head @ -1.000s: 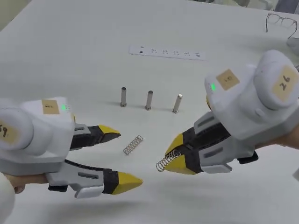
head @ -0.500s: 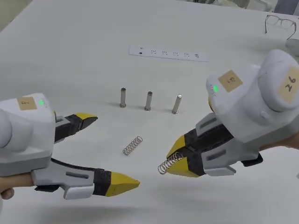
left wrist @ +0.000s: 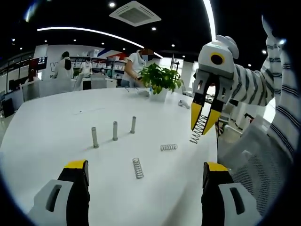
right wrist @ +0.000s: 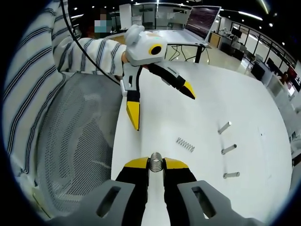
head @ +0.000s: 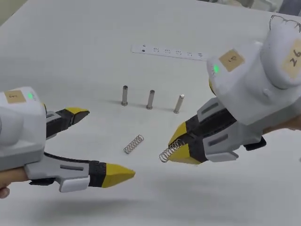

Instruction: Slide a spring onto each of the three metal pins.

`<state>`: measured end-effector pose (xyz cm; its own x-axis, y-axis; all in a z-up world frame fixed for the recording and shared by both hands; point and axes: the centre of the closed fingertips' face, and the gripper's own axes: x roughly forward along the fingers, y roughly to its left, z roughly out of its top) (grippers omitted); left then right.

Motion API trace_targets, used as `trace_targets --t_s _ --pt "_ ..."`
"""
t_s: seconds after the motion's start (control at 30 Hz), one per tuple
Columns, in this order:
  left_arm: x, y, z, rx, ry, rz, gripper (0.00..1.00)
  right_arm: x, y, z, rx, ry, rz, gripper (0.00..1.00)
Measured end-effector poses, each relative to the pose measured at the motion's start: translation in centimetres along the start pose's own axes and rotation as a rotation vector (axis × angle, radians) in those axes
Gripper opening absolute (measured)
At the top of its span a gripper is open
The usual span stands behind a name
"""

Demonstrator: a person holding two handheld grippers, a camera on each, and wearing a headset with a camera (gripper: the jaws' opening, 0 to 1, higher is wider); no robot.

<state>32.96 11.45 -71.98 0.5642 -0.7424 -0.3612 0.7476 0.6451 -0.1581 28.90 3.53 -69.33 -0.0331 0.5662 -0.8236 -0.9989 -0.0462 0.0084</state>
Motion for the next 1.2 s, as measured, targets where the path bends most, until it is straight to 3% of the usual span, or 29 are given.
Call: trace_targets --t_s 0.2,0.43,0.6,0.87,0.93,1.03,1.2 --pt "0.1 0.1 -0.2 -0.026 0.005 -0.002 0.98 -0.5 -1.6 0.4 -0.031 0.035 -0.001 0.08" --pt "0.2 0.6 -0.6 -0.024 0.022 0.014 0.98 -1.0 -4.7 1.3 -0.064 0.068 -0.02 0.08" --pt "0.2 0.9 -0.7 -0.03 0.024 0.022 0.98 -0.6 -7.1 1.7 -0.093 0.089 -0.027 0.08" --pt "0.1 1.2 -1.2 -0.049 0.036 0.041 0.98 -0.1 -9.3 2.9 -0.131 0.107 -0.026 0.08" --pt "0.1 1.5 -1.2 0.0 0.041 0.071 0.98 0.1 -10.3 3.1 -0.141 0.115 -0.03 0.08" --pt "0.1 0.9 -1.3 -0.038 0.044 0.044 0.98 0.3 -11.4 3.4 -0.155 0.123 -0.033 0.08" --pt "0.1 0.6 -1.8 -0.027 0.066 0.049 0.98 0.8 -13.7 4.1 -0.176 0.132 -0.036 0.08"
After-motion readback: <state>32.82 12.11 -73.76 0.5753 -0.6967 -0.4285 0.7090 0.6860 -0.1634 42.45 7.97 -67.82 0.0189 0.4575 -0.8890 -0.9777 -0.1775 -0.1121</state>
